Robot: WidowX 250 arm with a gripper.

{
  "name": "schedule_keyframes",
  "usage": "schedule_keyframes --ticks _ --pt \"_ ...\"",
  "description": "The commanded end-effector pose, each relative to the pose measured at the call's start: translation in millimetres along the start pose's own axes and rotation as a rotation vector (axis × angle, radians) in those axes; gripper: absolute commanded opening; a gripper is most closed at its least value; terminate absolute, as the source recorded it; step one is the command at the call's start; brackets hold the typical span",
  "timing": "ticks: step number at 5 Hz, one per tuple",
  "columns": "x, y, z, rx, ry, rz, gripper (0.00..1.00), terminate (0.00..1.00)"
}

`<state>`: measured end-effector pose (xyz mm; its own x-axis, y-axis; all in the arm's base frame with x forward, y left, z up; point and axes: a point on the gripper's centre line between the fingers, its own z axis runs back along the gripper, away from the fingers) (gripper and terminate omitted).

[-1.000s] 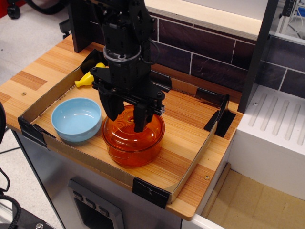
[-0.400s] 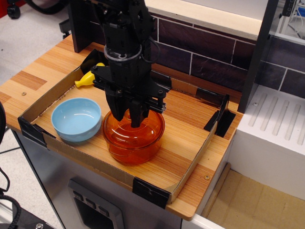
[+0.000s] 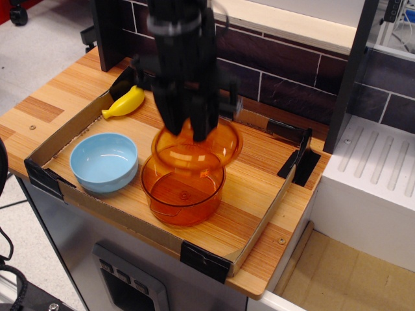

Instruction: Take lid off pot

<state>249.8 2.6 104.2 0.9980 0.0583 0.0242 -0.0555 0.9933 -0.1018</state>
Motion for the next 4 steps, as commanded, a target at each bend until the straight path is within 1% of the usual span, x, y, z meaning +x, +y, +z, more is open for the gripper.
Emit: schedule_keyframes --ticks 1,2,3,4 --pt "53 18 23 0.007 -0.088 0.110 0.00 0.00" --pt "71 37 14 0.033 -0.096 0.146 0.00 0.00" --pt "80 59 5 0.053 -0.095 0.156 0.00 0.00" --pt "82 79 -3 0.072 -0.104 0.154 0.00 0.00"
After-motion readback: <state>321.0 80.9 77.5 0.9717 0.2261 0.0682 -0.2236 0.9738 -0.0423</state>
